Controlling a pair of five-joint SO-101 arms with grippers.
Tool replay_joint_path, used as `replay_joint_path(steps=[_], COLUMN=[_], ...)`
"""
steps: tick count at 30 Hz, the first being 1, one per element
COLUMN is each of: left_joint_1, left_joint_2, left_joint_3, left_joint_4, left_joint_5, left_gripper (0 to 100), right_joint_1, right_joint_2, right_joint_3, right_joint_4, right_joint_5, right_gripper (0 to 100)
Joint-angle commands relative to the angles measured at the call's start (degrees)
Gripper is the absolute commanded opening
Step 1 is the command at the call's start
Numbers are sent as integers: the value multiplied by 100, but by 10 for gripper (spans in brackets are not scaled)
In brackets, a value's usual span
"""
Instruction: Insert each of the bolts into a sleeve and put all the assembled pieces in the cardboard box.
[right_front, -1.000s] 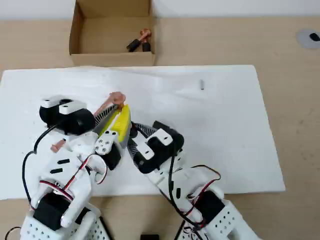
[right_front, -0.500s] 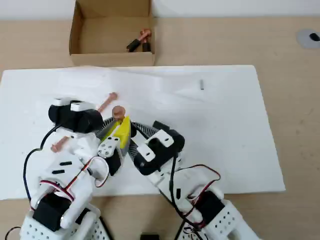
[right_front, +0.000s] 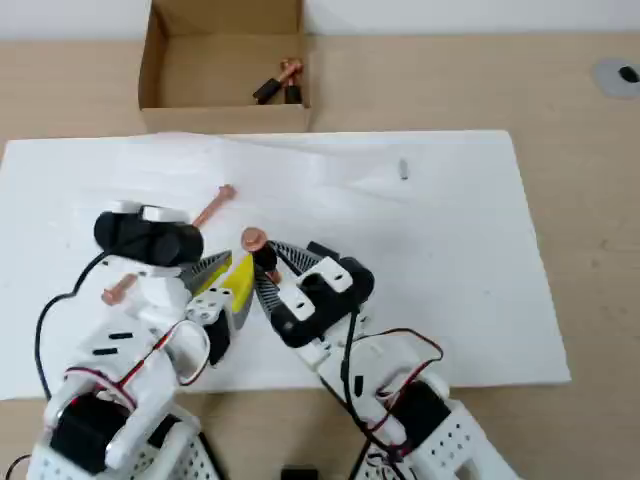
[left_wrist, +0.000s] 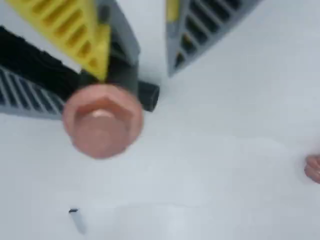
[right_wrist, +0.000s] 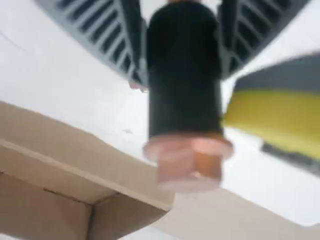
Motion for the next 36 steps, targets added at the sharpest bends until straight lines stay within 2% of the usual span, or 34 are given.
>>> replay_joint_path(steps=[1,10,17,25,31,36], left_joint_1=[-35,-70,-70,-114,-1064,-2426], left_joint_2=[48,57,145,1895,2958,3020], left_joint_3=[-466,-1284,-1978,-3692,-4255,-3815], left_joint_4=[220,985,1319,1785,1811,1116], left_joint_5=[-26,-369,-457,-659,-738,-712], left_gripper=[132,157,157,157,154,153], right_joint_1=[84,84,690,1077,1464,1675], right_joint_2=[-1007,-989,-611,1024,3407,5657], right_joint_3=[-31,-84,-330,-1393,-3108,-4796], right_joint_4=[-220,-229,-334,-853,-1108,-1081], right_joint_5=[-18,-9,-18,-9,-44,-141], right_gripper=[9,9,9,9,9,9])
